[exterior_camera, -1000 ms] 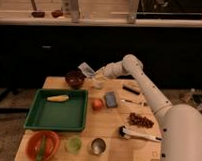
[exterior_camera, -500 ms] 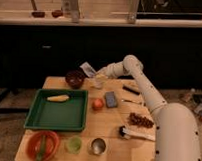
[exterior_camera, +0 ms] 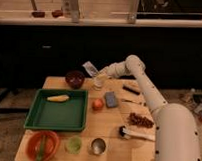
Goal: Place towel in paper cup
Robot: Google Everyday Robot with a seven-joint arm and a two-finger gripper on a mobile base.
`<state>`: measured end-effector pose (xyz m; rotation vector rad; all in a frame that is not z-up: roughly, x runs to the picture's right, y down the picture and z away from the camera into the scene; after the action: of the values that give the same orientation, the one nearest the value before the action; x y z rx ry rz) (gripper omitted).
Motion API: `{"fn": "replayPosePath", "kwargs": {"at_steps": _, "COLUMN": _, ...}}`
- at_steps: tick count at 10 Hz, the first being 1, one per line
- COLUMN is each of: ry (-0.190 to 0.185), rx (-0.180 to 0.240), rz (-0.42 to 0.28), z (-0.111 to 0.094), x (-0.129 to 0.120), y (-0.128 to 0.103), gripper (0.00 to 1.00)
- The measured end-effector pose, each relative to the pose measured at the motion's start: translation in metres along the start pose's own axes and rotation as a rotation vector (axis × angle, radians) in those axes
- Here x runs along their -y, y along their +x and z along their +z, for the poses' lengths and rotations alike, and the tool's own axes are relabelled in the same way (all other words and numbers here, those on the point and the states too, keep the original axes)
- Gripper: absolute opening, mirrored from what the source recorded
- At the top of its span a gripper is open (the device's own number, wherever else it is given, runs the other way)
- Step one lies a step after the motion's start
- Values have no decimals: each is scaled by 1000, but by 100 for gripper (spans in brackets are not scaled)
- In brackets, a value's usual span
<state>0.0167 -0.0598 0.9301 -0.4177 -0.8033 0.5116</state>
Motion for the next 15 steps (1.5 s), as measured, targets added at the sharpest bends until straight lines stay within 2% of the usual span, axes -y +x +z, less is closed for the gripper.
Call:
{"fn": "replayPosePath", "kwargs": {"at_steps": 3, "ry": 0, "rx": -4, "rz": 11, "z": -3, "x": -2, "y": -2, "gripper": 25}}
{"fn": "replayPosePath", "kwargs": {"at_steps": 4, "ry": 1, "rx": -1, "rz": 11, "z": -6, "x": -3, "y": -4, "gripper": 37}}
{"fn": "replayPosePath", "kwargs": {"at_steps": 7, "ry": 2, "rx": 9, "rz": 11, "z": -11, "x": -7, "y": -8, "gripper": 64}}
{"fn": "replayPosePath", "kwargs": {"at_steps": 8, "ry": 2, "rx": 14, "rz": 11, "z": -13, "x": -8, "y": -10, "gripper": 69}}
{"fn": "replayPosePath", "kwargs": {"at_steps": 15, "ry": -4, "rx": 23, "rz": 4, "z": -15, "x": -10, "y": -12, "gripper": 70}}
